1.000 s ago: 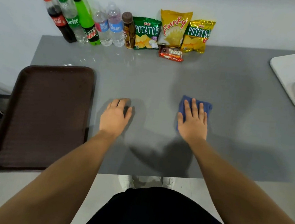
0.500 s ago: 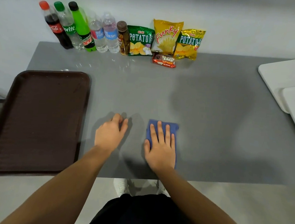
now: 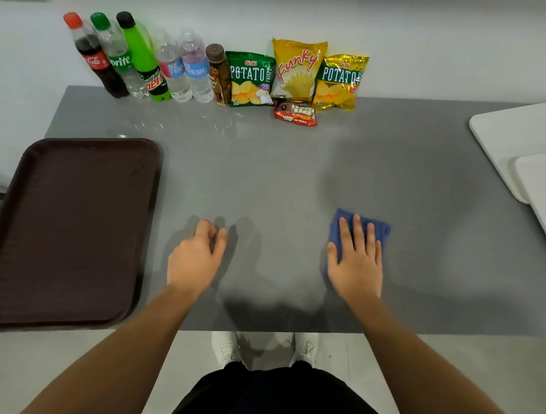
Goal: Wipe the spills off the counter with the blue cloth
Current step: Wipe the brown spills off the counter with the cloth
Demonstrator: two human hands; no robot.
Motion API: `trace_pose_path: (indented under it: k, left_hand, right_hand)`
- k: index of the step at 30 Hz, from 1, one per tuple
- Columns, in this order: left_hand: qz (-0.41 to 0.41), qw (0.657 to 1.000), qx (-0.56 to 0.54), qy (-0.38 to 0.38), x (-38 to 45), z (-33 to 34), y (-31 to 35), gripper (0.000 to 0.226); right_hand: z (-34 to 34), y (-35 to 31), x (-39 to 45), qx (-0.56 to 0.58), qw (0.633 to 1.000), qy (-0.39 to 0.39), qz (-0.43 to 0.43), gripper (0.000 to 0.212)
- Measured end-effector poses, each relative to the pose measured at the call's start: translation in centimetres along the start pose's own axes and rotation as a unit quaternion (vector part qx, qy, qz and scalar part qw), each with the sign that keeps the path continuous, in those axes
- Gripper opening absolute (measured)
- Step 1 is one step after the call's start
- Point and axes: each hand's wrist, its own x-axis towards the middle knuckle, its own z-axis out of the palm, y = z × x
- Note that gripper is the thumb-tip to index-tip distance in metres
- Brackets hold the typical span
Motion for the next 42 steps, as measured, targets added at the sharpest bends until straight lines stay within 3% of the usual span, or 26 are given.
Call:
trace_pose_path:
  k: [6,14,20,26,34,38,42]
  left_hand:
    - [-0.023,0.999,-0.010,0.023,-0.2,-0.1,-0.6,0.029]
    - [-0.036,0.999,-0.016,0.009,-0.1,-0.6,-1.2,0.028]
    - [-0.047,0.998,-0.030,0.008,0.3,-2.0,-1.4,0.029]
    - [-0.040,0.998,-0.044,0.020,0.2,-3.2,-2.7,0.028]
    - [-0.046,0.998,-0.044,-0.008,-1.0,-4.7,-4.8,0.028]
    - [-0.030,0.998,-0.048,-0.003,-0.8,-5.8,-5.5,0.027]
    - [-0.021,0.999,-0.044,-0.006,-0.5,-6.9,-6.3,0.027]
  right_hand:
    - [2.0,-1.8,-5.6,-0.003,1.000,-0.009,-0.027,0.068]
    - [3.7,-9.3,-4.4,-0.003,0.973,-0.029,-0.231,0.065]
    - [2.2,-9.4,0.1,0.005,0.984,-0.015,-0.179,0.062]
    - [2.6,-7.4,-2.4,-0.014,0.996,0.002,-0.092,0.065]
    - [5.2,-12.7,-8.7,-0.013,0.976,-0.009,-0.217,0.069]
    - [5.9,-18.7,-7.9,-0.006,0.957,-0.045,-0.288,0.067]
    - [5.6,-22.8,-4.7,0.004,0.953,-0.058,-0.298,0.062]
